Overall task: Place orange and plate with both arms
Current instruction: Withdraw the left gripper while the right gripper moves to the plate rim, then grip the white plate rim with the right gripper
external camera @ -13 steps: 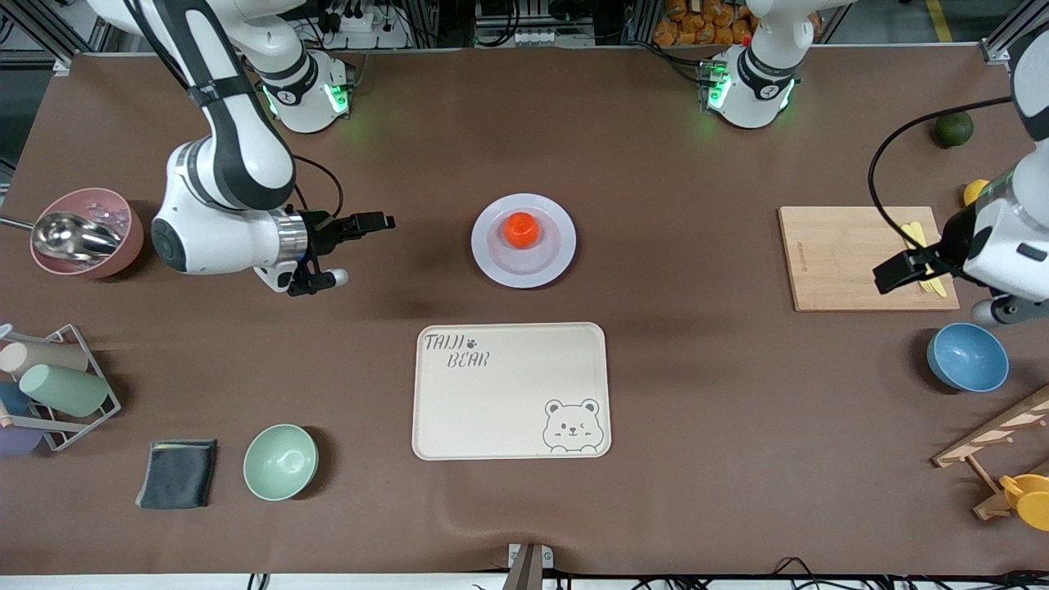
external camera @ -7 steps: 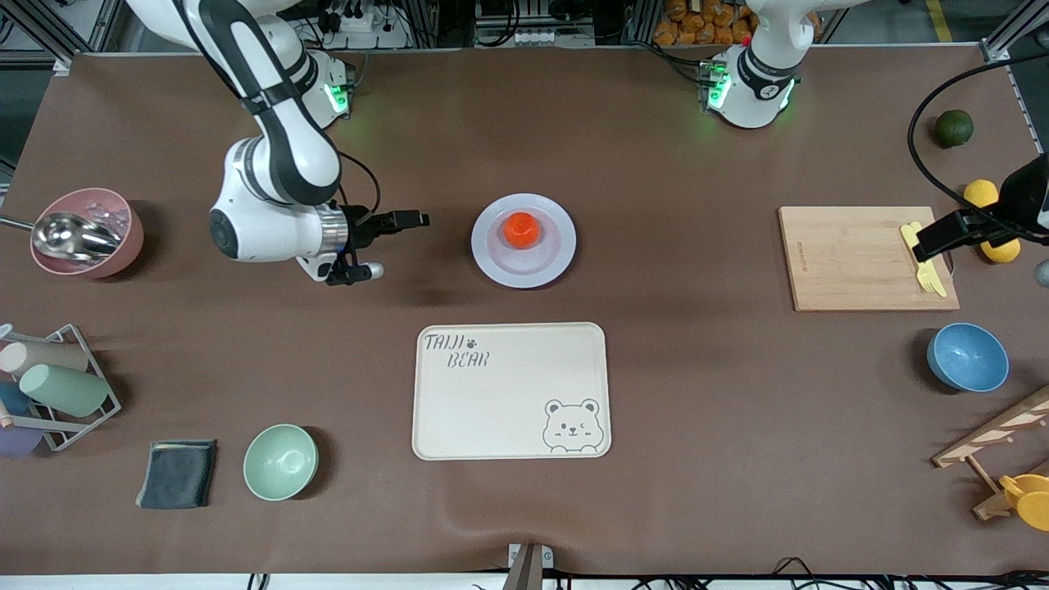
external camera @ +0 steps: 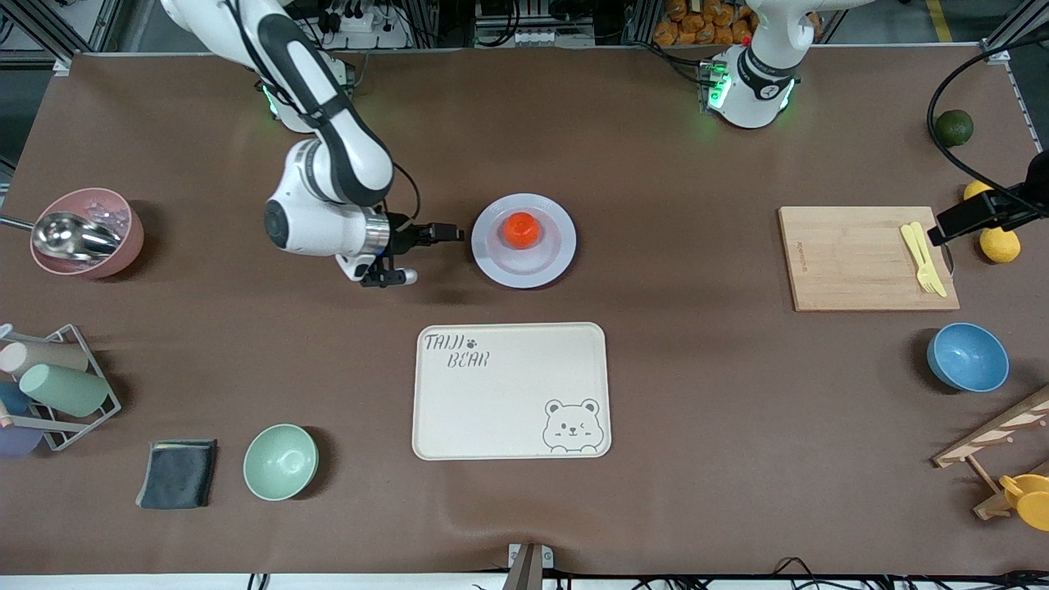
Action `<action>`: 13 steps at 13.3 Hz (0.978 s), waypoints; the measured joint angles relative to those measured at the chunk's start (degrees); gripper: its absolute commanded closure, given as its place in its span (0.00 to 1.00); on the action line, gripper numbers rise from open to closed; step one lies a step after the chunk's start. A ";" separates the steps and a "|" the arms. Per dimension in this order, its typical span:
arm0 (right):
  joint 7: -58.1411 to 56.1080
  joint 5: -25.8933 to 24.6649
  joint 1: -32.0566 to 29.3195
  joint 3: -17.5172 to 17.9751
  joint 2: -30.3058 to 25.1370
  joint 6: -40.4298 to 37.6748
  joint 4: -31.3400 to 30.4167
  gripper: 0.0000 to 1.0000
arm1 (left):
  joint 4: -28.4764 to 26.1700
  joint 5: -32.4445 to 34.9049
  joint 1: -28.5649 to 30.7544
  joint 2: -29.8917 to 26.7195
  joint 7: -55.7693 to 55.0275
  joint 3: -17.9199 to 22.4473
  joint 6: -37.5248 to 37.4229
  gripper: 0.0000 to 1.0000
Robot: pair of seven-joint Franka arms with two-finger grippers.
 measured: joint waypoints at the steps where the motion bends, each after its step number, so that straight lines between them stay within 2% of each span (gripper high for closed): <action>1: -0.30 0.51 0.58 0.00 0.34 0.35 0.00 0.00 | -0.21 0.00 0.09 -0.25 0.00 -0.01 -0.06 0.00; 4: -3.68 1.39 0.62 -0.19 0.56 0.29 -0.01 0.00 | -0.76 0.00 0.31 -0.41 0.02 -0.12 -0.12 0.00; 9: -15.68 14.19 2.23 0.01 3.63 -0.44 -0.37 0.00 | -0.77 0.00 0.28 -0.48 0.02 -0.83 0.01 0.00; 13: -17.71 15.89 2.26 -0.01 5.78 -0.76 -0.35 0.00 | -0.77 0.00 0.23 -0.53 0.03 -1.94 0.15 0.00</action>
